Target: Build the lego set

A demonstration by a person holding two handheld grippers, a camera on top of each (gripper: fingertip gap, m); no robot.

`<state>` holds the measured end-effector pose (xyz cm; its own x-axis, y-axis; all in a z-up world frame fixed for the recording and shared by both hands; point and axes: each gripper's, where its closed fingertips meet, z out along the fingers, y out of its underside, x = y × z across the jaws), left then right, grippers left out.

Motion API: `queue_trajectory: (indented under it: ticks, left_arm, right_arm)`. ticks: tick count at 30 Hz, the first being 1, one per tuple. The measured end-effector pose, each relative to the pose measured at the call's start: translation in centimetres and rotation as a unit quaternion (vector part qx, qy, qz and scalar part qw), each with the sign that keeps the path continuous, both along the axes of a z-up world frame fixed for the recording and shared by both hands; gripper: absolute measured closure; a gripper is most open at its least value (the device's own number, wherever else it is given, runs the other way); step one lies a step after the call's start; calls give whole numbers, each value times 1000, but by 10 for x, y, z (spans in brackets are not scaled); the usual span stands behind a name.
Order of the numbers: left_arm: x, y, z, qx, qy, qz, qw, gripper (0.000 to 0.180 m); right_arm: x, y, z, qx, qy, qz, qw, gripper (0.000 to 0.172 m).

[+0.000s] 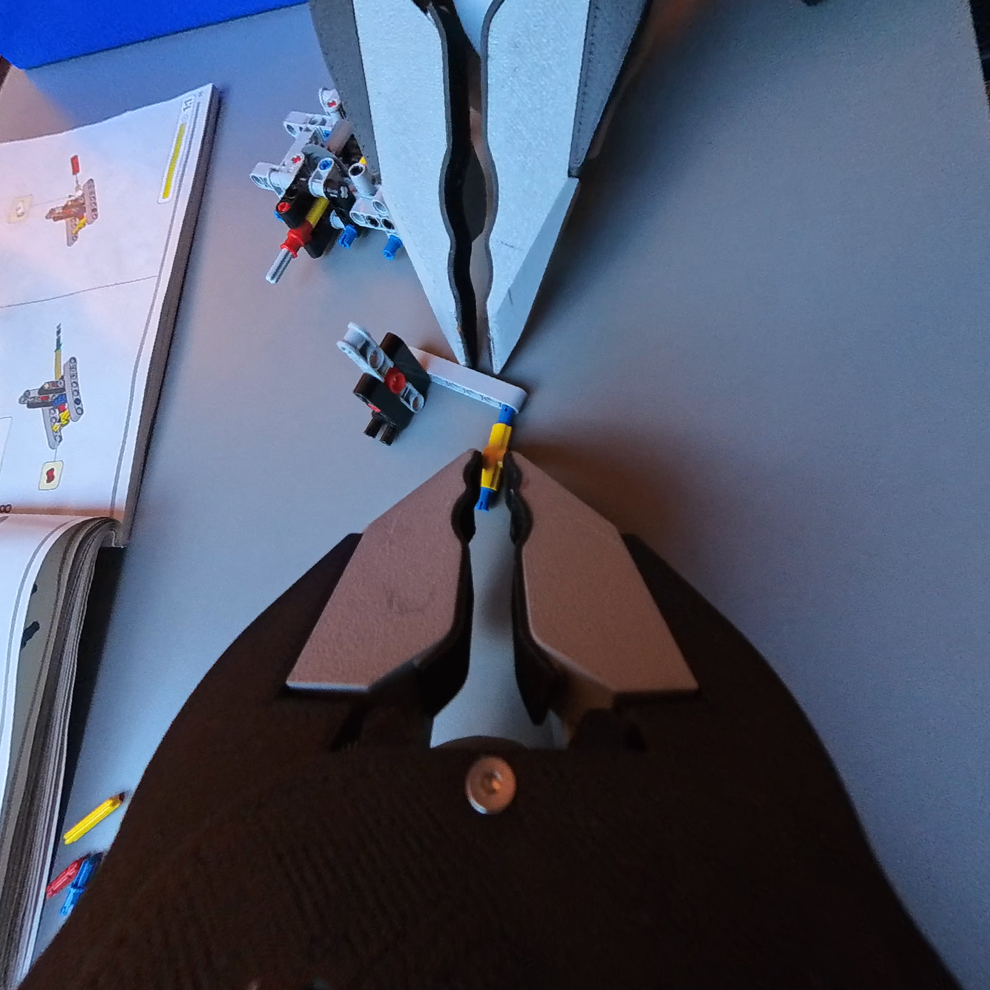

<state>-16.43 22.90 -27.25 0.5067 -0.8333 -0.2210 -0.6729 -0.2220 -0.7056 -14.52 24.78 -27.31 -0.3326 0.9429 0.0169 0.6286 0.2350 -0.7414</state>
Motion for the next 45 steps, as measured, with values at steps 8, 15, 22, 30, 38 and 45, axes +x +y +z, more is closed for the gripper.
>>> queue_trajectory:
  ticks: [8,15,22,30,38,45]
  left_arm:
    - [0,0,0,2,1,0,1000,176]
    - [0,0,0,-2,-1,0,1000,176]
    - [-9,4,0,-4,-2,13,1000,176]
    - [-12,5,0,-15,-10,16,1000,176]
    - [-11,5,0,-13,-9,12,1000,176]
    - [-10,6,0,-16,-12,12,1000,176]
  right_arm:
    - [0,2,0,3,0,-3,1000,167]
    - [1,3,-1,8,0,-2,1000,168]
    - [2,9,0,5,2,-12,1000,166]
    - [3,17,5,11,17,-28,999,159]
    - [1,21,19,17,47,-44,998,159]
    - [-1,30,20,19,51,-69,996,160]
